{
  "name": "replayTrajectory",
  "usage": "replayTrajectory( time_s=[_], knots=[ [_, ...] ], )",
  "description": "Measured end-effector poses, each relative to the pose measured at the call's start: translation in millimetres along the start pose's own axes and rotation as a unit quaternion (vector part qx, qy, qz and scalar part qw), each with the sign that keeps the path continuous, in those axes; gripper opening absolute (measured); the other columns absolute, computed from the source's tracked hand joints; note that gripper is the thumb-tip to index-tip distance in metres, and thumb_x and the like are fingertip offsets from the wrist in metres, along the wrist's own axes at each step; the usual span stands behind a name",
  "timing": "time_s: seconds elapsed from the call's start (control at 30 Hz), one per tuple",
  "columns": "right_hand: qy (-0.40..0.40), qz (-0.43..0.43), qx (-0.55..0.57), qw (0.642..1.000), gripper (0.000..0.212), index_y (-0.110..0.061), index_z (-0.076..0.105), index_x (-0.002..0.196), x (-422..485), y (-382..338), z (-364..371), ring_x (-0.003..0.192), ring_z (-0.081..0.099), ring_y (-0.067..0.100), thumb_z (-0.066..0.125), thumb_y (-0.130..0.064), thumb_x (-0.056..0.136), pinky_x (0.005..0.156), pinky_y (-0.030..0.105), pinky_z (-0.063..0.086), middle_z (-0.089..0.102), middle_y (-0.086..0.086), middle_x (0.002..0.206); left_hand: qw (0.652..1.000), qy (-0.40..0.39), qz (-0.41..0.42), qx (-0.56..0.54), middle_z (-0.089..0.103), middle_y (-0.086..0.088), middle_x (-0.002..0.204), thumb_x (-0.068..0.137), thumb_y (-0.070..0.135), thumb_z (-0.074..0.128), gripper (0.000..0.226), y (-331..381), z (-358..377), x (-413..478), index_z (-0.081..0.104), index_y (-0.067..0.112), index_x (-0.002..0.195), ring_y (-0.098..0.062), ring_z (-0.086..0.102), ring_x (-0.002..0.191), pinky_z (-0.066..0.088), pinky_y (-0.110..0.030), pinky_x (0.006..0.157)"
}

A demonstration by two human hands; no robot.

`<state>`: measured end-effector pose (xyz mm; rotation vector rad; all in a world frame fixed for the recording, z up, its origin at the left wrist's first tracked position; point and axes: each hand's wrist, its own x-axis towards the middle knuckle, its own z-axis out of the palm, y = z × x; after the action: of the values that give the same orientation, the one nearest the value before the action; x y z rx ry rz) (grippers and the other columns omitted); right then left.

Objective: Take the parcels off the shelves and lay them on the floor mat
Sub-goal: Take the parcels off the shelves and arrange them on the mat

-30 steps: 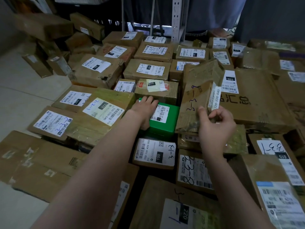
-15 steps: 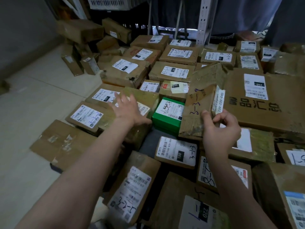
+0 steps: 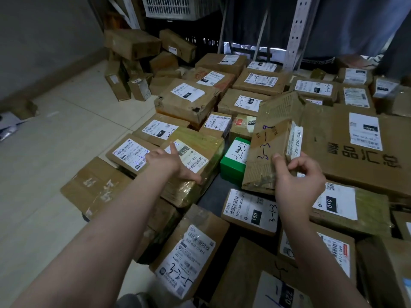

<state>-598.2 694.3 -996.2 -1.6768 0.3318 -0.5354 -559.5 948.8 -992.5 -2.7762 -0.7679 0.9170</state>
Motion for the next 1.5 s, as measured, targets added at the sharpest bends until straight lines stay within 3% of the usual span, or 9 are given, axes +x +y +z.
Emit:
replayTrajectory(
  time_s=[0.13,0.43,0.63,0.77,0.93,1.07,1.17,1.27,1.5],
  knots=[
    [-0.01,0.002,-0.003,1.0,0.032,-0.018,0.049,0.063,-3,-4,7,0.106,0.059,0.007,0.078,-0.017,0.078,0.089,0.012,0.042,0.066,0.01,0.102,0.999,-0.012,-0.005,0.041,0.03,-0.021,0.151,0.035,0.1,0.056,0.163,4,-4,-5,-0.021,0.019,0.154,-0.038,0.038,0.133,0.036,-0.046,0.104],
    [-0.063,0.056,-0.082,0.993,0.035,-0.023,0.047,0.066,-18,4,26,0.092,0.061,0.026,0.076,-0.039,0.077,0.082,0.042,0.051,0.064,0.009,0.099,0.993,0.071,0.092,-0.027,0.018,-0.016,0.161,0.044,0.091,0.066,0.142,16,-17,-7,0.006,0.028,0.156,-0.046,0.023,0.143,0.031,-0.063,0.109],
    [-0.046,0.045,-0.113,0.991,0.036,-0.024,0.046,0.069,-19,15,39,0.087,0.048,0.005,0.076,-0.043,0.077,0.072,0.024,0.035,0.051,0.0,0.109,0.998,0.008,0.044,-0.042,0.0,-0.026,0.16,0.058,0.077,0.073,0.144,21,-17,4,-0.017,0.02,0.155,-0.051,0.012,0.145,0.029,-0.064,0.111],
    [-0.081,0.019,-0.116,0.99,0.038,-0.022,0.048,0.071,-30,21,51,0.078,0.044,-0.013,0.079,-0.043,0.076,0.063,-0.001,0.031,0.048,0.0,0.105,0.971,0.123,0.161,-0.126,0.035,-0.02,0.149,0.078,0.058,0.068,0.095,37,-31,-2,0.028,0.011,0.15,-0.039,0.035,0.136,0.039,-0.05,0.108],
    [-0.157,-0.022,-0.127,0.979,0.041,-0.018,0.05,0.082,-52,25,67,0.076,0.044,0.003,0.083,-0.042,0.074,0.064,0.004,0.035,0.047,0.0,0.105,0.892,0.007,0.277,-0.356,0.062,-0.014,0.125,0.093,0.063,0.046,0.068,62,-36,-20,0.061,0.006,0.125,-0.033,0.06,0.111,0.043,-0.03,0.079],
    [-0.211,-0.013,-0.039,0.977,0.039,-0.02,0.047,0.096,-57,27,62,0.087,0.057,0.006,0.081,-0.03,0.079,0.073,0.023,0.047,0.059,0.004,0.1,0.925,0.047,0.276,-0.259,0.063,-0.007,0.078,0.077,0.053,0.075,0.041,64,-31,-21,0.062,0.014,0.081,-0.024,0.062,0.077,0.041,-0.026,0.054],
    [-0.232,0.028,0.028,0.972,0.027,-0.019,0.049,0.1,-46,30,51,0.092,0.067,0.016,0.072,-0.013,0.086,0.078,0.052,0.056,0.066,0.004,0.103,0.936,0.091,0.253,-0.228,0.065,-0.014,0.09,0.068,0.05,0.082,0.067,59,-33,-27,0.063,0.001,0.108,-0.023,0.065,0.08,0.041,-0.025,0.044],
    [-0.2,-0.033,-0.069,0.977,0.03,-0.02,0.05,0.103,-23,34,47,0.095,0.063,0.014,0.071,-0.012,0.083,0.083,0.047,0.053,0.062,-0.004,0.106,0.93,0.055,0.245,-0.269,0.053,-0.014,0.129,0.067,0.036,0.087,0.096,54,-32,-30,0.036,0.002,0.141,-0.029,0.065,0.095,0.054,-0.028,0.042],
    [-0.359,-0.055,-0.524,0.771,0.114,-0.016,0.021,0.153,55,59,71,0.149,0.013,0.033,0.087,-0.044,0.065,0.119,0.057,0.02,0.018,0.015,0.16,0.922,0.035,0.237,-0.305,0.043,-0.013,0.141,0.072,0.026,0.085,0.098,43,-34,-33,0.021,0.011,0.145,-0.035,0.057,0.112,0.053,-0.03,0.05]
  ],
)
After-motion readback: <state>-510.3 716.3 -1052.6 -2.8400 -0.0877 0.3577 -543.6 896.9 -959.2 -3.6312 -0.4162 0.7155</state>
